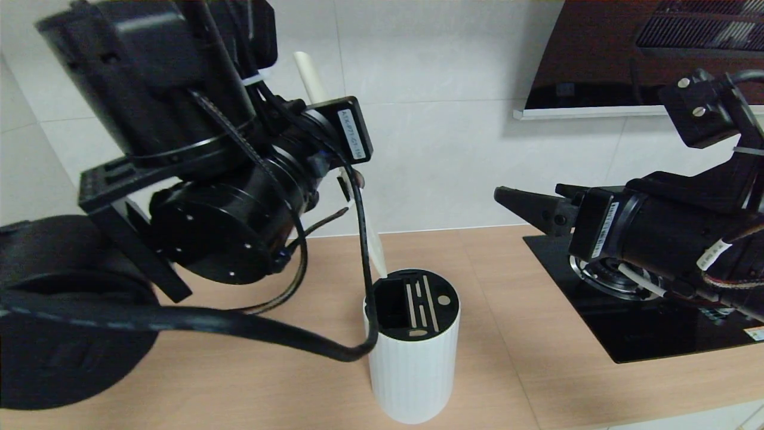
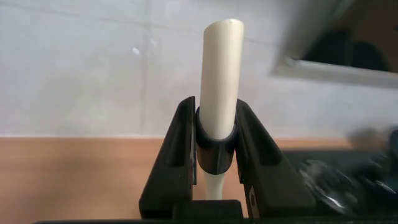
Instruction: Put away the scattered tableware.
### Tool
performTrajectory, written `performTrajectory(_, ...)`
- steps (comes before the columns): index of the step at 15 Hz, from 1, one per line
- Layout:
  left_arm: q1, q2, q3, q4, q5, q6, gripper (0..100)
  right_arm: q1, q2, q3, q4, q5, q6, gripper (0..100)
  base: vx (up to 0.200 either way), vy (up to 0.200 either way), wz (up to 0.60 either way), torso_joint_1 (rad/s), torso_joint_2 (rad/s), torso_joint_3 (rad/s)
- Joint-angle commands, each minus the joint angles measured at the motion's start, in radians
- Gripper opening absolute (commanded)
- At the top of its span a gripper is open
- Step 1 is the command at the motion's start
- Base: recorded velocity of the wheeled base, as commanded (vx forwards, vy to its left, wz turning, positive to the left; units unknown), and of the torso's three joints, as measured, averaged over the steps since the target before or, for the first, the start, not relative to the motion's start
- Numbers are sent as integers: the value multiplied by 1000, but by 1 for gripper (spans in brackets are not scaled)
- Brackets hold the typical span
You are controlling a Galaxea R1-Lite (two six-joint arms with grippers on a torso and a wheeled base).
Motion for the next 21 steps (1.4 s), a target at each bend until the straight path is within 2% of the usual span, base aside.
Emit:
performTrajectory(1,-16,50,36,-41,2,24,0,0,4,2,-1,0,-2,100,0,0,0,0,0,0)
performTrajectory(2,-26,50,47,-56,2,33,0,0,4,2,-1,0,-3,100,0,0,0,0,0,0)
performTrajectory(9,-46,105,68,-70,9,33,0,0,9,5,-2,0,-3,100,0,0,0,0,0,0)
performTrajectory(21,-65,182,88,-71,23,23,0,0,9,11,-2,0,-5,100,0,0,0,0,0,0)
